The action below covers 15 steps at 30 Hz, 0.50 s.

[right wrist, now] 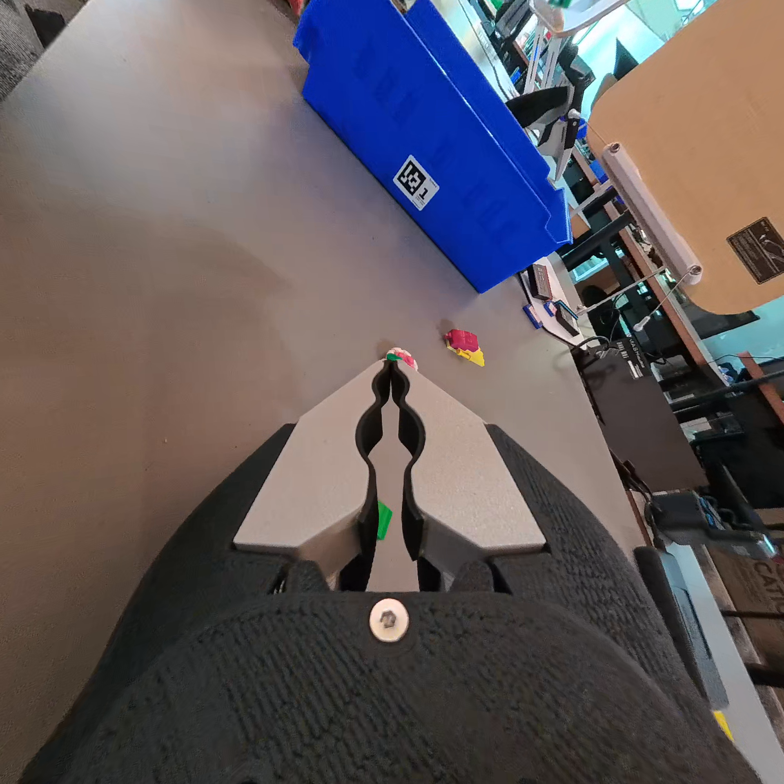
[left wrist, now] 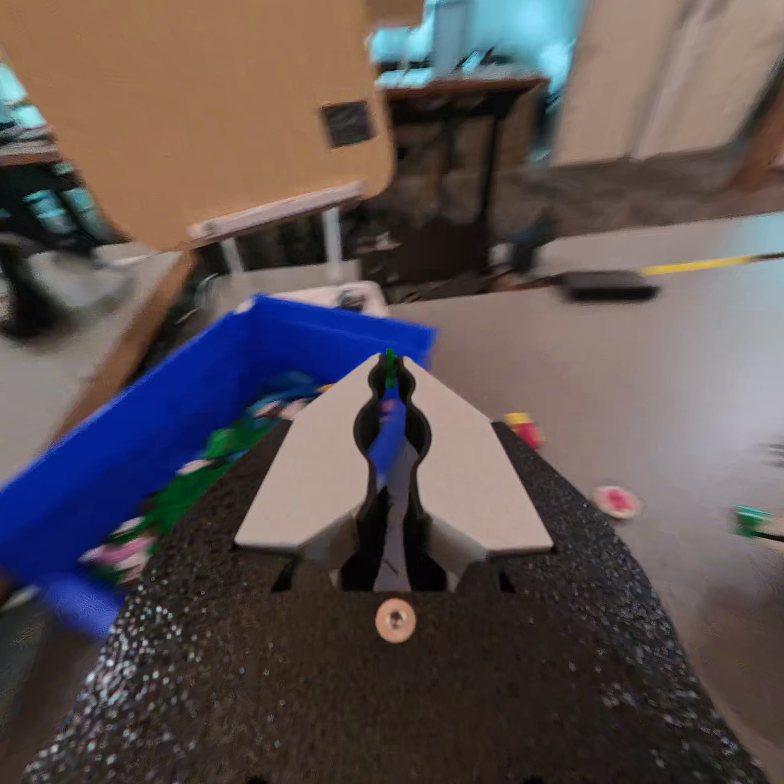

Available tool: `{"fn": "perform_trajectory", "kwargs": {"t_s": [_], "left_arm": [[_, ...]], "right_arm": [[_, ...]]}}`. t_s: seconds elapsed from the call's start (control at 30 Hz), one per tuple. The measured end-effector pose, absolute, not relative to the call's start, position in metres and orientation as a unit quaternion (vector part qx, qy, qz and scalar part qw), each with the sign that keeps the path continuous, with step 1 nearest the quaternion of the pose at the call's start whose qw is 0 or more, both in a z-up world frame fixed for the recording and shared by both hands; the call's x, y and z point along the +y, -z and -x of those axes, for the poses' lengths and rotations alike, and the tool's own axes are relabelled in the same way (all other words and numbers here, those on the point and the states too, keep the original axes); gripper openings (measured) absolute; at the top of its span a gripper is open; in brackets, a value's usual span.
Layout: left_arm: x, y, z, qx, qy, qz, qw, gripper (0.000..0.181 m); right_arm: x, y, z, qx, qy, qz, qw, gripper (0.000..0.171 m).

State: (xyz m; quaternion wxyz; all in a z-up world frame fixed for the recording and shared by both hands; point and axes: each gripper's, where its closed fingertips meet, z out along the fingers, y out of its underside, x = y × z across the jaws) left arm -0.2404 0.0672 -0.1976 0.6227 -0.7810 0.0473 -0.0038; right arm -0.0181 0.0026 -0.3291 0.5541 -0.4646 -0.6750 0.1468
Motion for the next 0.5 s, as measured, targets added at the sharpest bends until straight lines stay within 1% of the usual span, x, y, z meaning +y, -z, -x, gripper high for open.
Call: {"fn": "perform_trajectory", "kwargs": {"t_s": [0.07, 0.1, 0.13, 0.23, 0.27, 0.33, 0.37, 0.4, 0.5], "left_arm": [[0.079, 0.207, 0.281, 0.021, -0.031, 0.821, 0.570, 0.002], [0.083, 0.219, 0.296, 0.001, -0.030, 0.847, 0.531, 0.009], [0.085, 0.231, 0.309, -0.014, -0.034, 0.869, 0.494, 0.026], [0.080, 0.261, 0.336, -0.032, -0.071, 0.907, 0.413, 0.058], [0.077, 0.266, 0.338, -0.029, -0.076, 0.914, 0.399, 0.064], [0.070, 0.277, 0.338, -0.021, -0.083, 0.926, 0.369, 0.063], [0.063, 0.286, 0.337, -0.022, -0.075, 0.939, 0.334, 0.062], [0.056, 0.296, 0.331, -0.022, -0.049, 0.954, 0.295, 0.061], [0.046, 0.305, 0.310, -0.037, 0.051, 0.967, 0.249, 0.059]], "right_arm": [[0.002, 0.330, 0.018, -0.675, -0.151, 0.464, 0.553, 0.000], [0.002, 0.330, 0.017, -0.675, -0.151, 0.464, 0.554, 0.000], [0.001, 0.329, 0.017, -0.674, -0.152, 0.463, 0.555, 0.000], [0.001, 0.325, 0.017, -0.668, -0.158, 0.462, 0.561, 0.000], [0.001, 0.324, 0.016, -0.666, -0.160, 0.461, 0.564, 0.000], [0.001, 0.322, 0.016, -0.663, -0.165, 0.462, 0.566, 0.000], [0.001, 0.322, 0.015, -0.662, -0.167, 0.461, 0.567, 0.000], [0.001, 0.322, 0.015, -0.662, -0.167, 0.460, 0.567, 0.000], [0.000, 0.322, 0.016, -0.664, -0.167, 0.459, 0.567, 0.000]]}}
